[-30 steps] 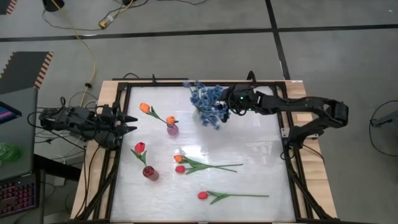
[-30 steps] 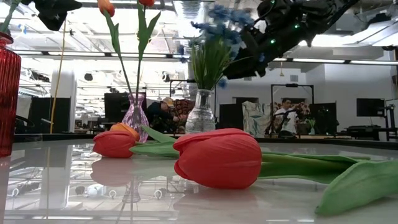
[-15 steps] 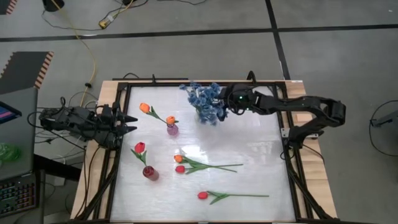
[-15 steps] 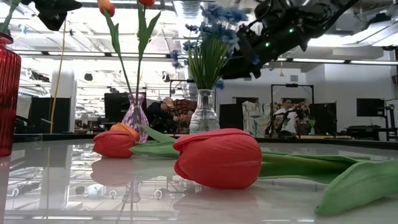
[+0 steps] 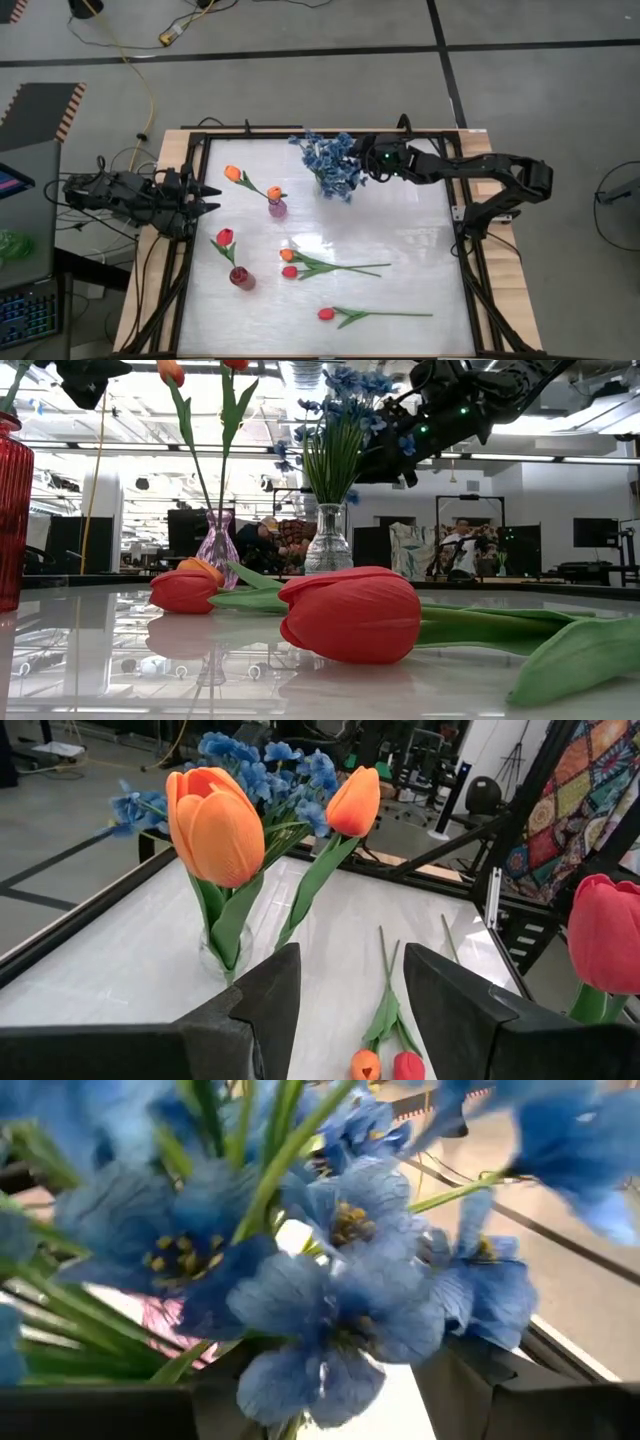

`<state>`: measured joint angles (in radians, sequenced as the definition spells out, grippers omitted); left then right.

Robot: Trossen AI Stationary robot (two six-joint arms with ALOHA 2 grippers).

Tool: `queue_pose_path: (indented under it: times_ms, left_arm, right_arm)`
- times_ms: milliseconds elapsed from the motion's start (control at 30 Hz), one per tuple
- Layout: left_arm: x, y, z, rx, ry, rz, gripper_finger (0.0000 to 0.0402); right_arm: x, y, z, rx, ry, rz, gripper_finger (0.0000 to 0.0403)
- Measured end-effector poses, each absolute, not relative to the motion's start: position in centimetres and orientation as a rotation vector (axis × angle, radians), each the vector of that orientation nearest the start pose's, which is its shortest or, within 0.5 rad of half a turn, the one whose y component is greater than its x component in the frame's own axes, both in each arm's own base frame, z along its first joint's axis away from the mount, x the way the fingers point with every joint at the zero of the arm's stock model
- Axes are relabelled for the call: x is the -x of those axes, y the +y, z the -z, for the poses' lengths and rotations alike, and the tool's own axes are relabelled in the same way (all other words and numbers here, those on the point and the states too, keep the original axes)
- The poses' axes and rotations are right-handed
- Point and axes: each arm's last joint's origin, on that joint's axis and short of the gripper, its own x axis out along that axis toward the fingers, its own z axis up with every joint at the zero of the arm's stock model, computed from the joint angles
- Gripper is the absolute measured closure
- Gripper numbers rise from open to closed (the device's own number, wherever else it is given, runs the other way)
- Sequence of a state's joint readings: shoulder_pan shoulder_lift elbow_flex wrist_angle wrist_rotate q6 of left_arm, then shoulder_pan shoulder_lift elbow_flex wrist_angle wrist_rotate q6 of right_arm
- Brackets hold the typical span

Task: Sort flowers into vase by color
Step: Put the blue flowers into the transparent vase

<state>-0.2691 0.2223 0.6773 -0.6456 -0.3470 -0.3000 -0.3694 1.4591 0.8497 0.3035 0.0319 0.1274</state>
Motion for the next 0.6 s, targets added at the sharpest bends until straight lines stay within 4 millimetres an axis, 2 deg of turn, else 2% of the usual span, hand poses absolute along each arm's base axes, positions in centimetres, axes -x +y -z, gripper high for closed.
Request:
queue_pose_path:
  times_ms: [300, 600]
  left_arm:
    - [-5.0, -0.4, -30.5, 0.241, 0.168, -0.104, 0.0235]
    - [-5.0, -0.4, -30.5, 0.241, 0.168, -0.104, 0.0235]
  right_arm:
    - [-29.2, -12.6, -24.6, -0.412, 0.225, 0.485, 0.0202]
    - [-28.8, -13.5, -24.6, -0.521, 0.19, 0.532, 0.0202]
